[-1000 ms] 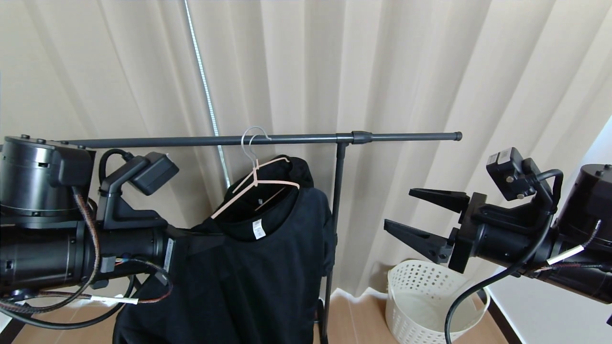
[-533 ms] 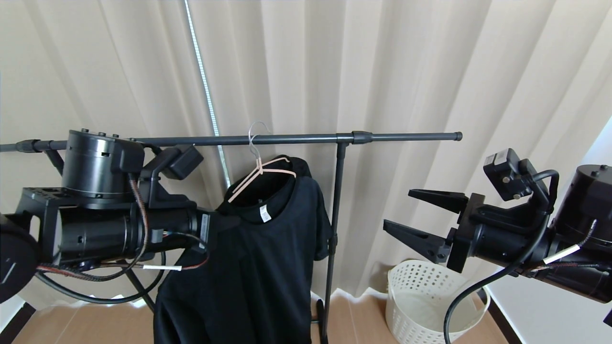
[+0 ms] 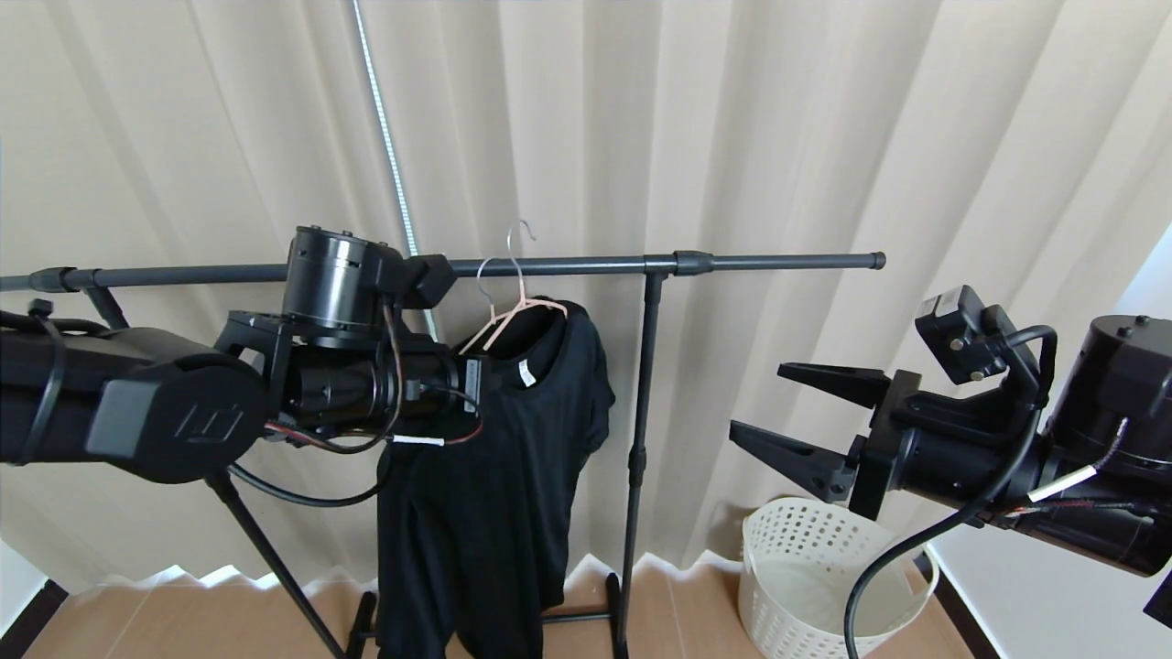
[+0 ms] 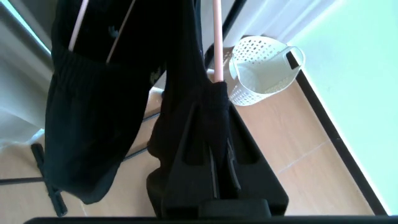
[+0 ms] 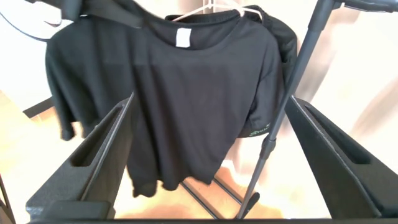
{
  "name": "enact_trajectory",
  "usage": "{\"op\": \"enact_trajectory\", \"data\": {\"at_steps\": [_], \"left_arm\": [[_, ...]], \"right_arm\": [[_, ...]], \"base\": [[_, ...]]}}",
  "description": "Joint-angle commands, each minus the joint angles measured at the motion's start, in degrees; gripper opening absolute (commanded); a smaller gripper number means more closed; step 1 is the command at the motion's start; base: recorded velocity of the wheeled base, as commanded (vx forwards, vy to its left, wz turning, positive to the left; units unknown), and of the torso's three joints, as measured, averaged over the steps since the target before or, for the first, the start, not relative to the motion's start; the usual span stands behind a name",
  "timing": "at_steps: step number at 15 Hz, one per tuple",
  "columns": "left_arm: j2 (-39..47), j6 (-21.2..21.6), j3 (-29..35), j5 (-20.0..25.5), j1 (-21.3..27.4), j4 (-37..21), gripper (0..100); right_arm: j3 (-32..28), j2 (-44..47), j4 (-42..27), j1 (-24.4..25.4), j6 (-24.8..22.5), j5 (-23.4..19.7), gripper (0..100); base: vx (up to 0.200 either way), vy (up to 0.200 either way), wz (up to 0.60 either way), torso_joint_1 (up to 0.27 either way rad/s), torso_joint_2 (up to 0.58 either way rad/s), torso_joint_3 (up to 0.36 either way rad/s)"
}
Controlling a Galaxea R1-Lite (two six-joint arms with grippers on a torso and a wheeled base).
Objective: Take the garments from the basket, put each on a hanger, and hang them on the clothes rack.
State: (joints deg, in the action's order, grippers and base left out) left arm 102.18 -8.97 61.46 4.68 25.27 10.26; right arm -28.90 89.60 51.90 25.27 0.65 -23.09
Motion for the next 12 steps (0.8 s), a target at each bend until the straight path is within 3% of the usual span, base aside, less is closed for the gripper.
{"op": "enact_trajectory", "data": {"at_steps": [1,12], "left_arm": [[3.73,0.01,2.52,-0.02,-0.05,0.02,0],[10.85,0.1,9.73,0.06,-0.22,0.11,0]], "right_arm": [[-0.01,0.05,0.05,0.04,-0.03,-0.03,100],[0.25,-0.13,0.05,-0.05,-0.03,-0.03,100]], "base": [[0.0,0.0,0.0,0.0,0.0,0.0],[0.0,0.0,0.0,0.0,0.0,0.0]]}}
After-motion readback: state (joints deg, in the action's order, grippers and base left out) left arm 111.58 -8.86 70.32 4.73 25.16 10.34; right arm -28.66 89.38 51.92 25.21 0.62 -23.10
